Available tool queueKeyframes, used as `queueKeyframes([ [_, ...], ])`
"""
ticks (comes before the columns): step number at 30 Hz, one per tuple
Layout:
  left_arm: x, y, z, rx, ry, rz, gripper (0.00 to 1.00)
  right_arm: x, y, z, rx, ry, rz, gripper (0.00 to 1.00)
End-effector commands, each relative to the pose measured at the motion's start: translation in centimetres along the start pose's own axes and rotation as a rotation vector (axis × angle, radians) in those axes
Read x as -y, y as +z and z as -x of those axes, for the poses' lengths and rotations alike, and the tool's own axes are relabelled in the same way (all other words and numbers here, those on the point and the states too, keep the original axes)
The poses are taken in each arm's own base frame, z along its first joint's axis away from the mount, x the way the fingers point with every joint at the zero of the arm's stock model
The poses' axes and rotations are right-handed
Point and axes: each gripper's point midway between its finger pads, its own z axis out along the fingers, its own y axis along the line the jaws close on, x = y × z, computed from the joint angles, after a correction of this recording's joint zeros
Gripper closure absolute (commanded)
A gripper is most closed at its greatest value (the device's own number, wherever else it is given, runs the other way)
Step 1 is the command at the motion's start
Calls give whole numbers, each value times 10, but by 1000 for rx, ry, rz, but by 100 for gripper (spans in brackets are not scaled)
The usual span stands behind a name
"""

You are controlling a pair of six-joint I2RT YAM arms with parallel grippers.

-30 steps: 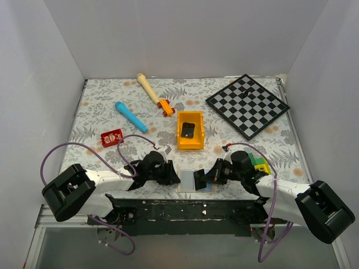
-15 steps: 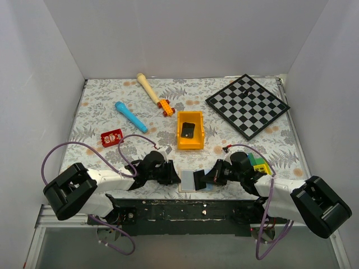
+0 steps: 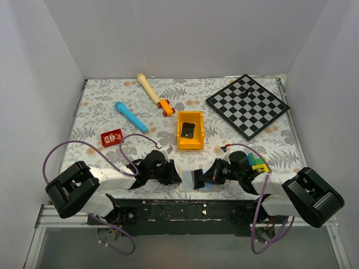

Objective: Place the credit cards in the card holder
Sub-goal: Insert the credit card into the card holder.

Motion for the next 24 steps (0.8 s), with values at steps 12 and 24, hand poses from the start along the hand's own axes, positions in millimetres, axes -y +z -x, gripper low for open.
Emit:
queueKeyframes([
  [12,-7,2,-11,-42,16,27,86,9,6,-1,18,-22,-15,99],
  [24,-6,2,-14,-51,17,21,88,5,19,-10,19,-21,-27,99],
])
